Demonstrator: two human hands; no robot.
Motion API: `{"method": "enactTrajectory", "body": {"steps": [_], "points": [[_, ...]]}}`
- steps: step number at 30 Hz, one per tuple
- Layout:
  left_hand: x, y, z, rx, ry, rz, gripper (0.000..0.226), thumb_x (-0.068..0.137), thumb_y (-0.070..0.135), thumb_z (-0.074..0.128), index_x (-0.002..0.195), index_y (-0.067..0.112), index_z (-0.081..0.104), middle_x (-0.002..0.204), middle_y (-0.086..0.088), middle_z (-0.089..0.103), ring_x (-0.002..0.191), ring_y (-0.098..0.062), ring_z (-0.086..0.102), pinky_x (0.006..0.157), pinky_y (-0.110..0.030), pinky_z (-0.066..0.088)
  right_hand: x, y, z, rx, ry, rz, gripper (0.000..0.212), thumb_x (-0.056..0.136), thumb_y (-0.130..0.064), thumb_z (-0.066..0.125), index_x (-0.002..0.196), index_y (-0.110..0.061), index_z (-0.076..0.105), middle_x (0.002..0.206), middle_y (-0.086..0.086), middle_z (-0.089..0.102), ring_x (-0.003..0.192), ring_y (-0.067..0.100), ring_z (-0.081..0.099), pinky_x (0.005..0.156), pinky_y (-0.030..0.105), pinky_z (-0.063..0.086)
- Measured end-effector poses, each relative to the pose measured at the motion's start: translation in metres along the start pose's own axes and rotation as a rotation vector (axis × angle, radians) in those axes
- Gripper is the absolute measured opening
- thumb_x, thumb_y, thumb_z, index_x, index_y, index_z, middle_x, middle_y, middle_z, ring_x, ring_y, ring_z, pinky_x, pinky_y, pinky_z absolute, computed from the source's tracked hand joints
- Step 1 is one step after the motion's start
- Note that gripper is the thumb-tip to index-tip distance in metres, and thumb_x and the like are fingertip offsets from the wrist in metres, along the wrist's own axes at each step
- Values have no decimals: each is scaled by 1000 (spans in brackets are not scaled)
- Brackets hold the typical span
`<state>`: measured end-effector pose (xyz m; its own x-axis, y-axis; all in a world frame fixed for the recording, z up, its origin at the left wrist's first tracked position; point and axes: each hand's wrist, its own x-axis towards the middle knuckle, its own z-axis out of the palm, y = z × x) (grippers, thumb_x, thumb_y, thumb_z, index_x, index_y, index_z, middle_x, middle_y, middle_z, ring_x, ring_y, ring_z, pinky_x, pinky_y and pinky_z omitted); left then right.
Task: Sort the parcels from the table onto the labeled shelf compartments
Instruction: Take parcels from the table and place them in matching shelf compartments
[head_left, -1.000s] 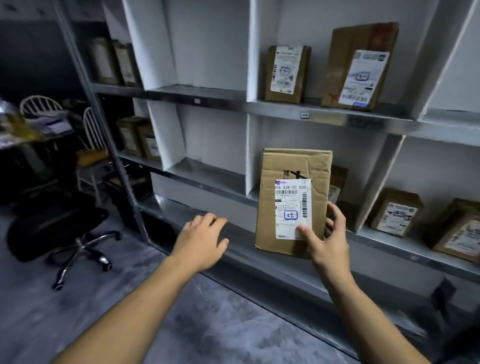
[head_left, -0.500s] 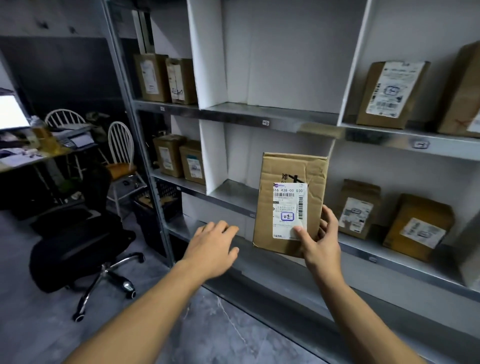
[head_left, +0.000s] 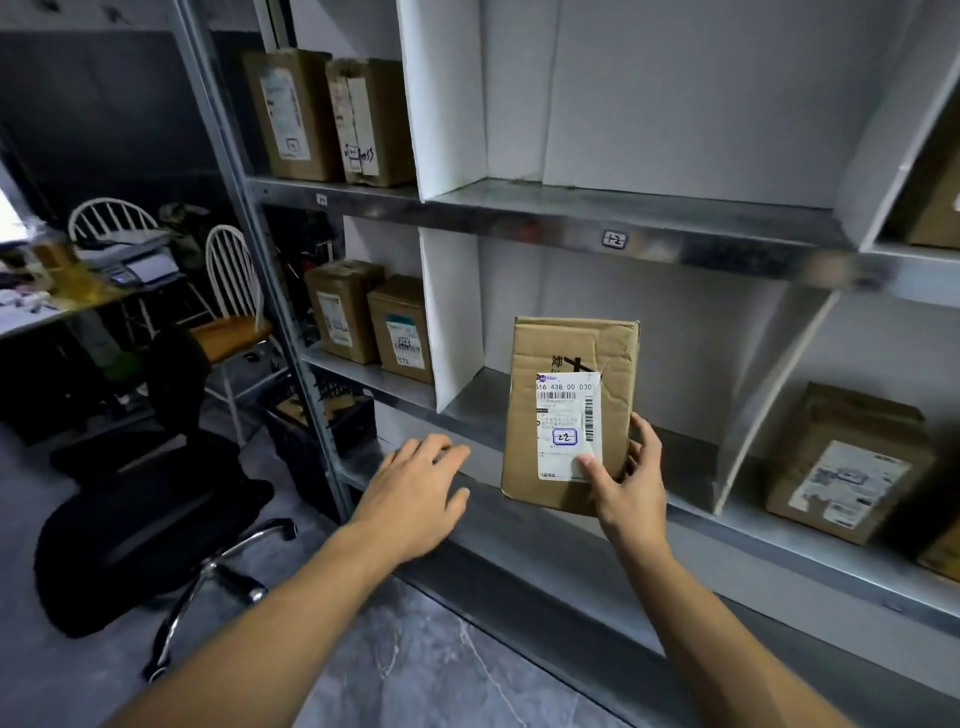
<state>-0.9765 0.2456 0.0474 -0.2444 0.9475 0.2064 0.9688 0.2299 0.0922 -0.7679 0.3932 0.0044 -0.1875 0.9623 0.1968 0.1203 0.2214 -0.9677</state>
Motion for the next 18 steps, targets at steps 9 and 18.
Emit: {"method": "enactTrajectory", "body": {"steps": [9,18], "points": [[139,-58,33,-56,-33,25,52,97,45,43,146,29,34,141,10,37,126,-16,36,106,-35,33,145,33,99,67,83,73,81,86,-32,77,148,-41,25,148,-2,48,134,21,48,110,54,44],[208,-111,65,-188,-59,41,51,95,45,48,143,31,39,141,12,39,121,-15,40,104,-35,38,213,65,146,88,105,181,94,82,-28,81,145,-58,17,154,-5,41,138,20,46,112,53,42]]}}
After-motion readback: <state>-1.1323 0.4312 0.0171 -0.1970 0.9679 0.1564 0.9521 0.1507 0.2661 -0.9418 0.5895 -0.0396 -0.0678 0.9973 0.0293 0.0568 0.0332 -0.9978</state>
